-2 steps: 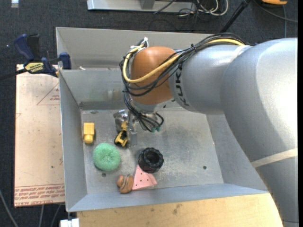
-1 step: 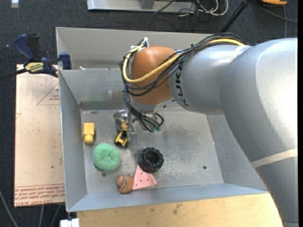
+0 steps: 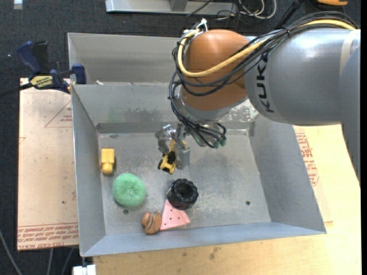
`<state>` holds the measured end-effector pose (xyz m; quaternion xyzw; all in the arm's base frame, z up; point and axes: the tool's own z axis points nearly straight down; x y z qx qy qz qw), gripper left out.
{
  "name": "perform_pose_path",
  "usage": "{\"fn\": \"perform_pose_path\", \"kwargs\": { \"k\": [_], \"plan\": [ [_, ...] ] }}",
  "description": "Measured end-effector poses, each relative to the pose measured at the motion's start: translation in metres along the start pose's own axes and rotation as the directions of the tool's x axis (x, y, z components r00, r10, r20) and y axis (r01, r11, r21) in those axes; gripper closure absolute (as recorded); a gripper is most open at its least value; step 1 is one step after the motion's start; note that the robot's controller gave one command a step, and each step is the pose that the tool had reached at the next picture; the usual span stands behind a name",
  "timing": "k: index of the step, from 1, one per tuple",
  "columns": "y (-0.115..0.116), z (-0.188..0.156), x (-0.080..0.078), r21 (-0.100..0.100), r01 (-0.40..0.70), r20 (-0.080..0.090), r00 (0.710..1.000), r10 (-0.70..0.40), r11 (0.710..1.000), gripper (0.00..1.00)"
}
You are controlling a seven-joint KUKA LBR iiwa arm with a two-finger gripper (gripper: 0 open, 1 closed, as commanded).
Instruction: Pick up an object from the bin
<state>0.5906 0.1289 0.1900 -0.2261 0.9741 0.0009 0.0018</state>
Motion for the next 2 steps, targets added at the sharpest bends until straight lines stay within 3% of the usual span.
{"fn": "perform_pose_path", "kwargs": {
  "k": [1, 2],
  "plan": [
    [0.000, 0.000, 0.000, 0.000, 0.000, 0.000, 1.000, 0.000, 1.000, 1.00],
    [0.017, -0.115, -0.020, 0.000, -0.009, 0.000, 1.000, 0.009, 1.000, 1.00]
  ]
}}
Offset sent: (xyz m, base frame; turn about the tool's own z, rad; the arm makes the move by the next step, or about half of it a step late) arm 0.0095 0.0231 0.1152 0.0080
